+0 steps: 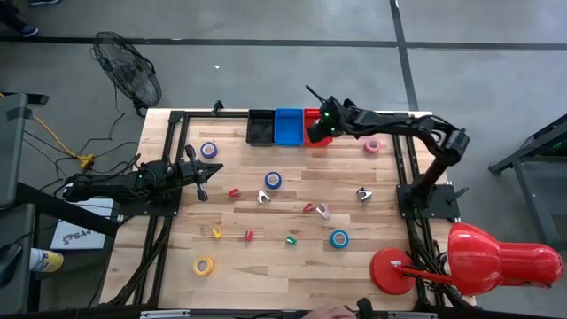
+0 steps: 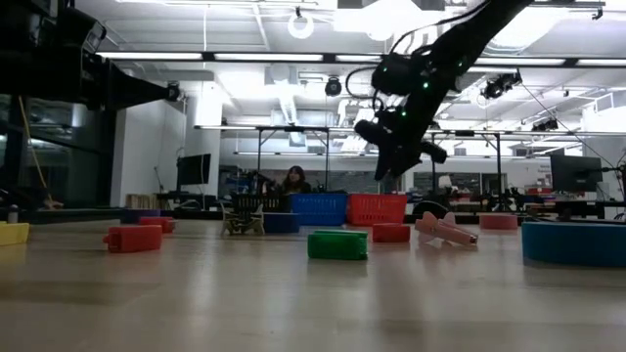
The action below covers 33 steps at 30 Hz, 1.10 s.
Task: Pick and place Stapler, Stapler remover, tape
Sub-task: Put the light blue staple remover into the red bin, then put the dark gray staple remover into the red bin
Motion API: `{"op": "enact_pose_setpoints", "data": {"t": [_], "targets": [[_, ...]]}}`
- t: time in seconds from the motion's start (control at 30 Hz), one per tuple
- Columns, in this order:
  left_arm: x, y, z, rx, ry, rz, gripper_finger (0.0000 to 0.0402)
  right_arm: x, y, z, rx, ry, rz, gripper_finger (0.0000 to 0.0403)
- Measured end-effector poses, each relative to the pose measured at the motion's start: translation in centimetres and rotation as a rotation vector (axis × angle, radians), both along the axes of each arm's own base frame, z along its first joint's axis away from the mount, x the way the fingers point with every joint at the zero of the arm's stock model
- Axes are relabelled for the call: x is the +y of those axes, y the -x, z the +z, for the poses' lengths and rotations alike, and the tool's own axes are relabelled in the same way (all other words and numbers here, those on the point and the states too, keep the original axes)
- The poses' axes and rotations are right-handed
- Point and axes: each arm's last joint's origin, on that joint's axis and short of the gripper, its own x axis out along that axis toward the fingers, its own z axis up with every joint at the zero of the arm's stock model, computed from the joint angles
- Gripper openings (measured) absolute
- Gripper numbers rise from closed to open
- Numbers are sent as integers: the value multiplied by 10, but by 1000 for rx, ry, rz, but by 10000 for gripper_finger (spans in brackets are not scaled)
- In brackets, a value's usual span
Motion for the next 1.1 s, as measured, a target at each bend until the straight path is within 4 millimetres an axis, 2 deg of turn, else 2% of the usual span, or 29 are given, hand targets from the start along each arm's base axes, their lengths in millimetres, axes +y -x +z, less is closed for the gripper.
{"op": "enact_pose_setpoints", "data": {"t": [0.37, 0.5, 0.63, 0.77, 0.93, 1.1], "targets": [[0, 0, 0, 0, 0, 0, 3, -21, -19, -27, 31, -111, -7, 81], [0, 0, 0, 0, 0, 0, 3, -23, -21, -32, 35, -140, -24, 122], [0, 0, 0, 0, 0, -1, 3, -24, -20, -32, 28, -146, -22, 169], [0, 0, 0, -1, 0, 0, 3, -24, -20, -32, 19, -157, -13, 194], [0, 0, 0, 0, 0, 0, 3, -24, -20, -28, 5, -164, 41, 206], [0, 0, 0, 0, 0, -1, 3, -20, -13, -7, -1, -125, 45, 204]]}}
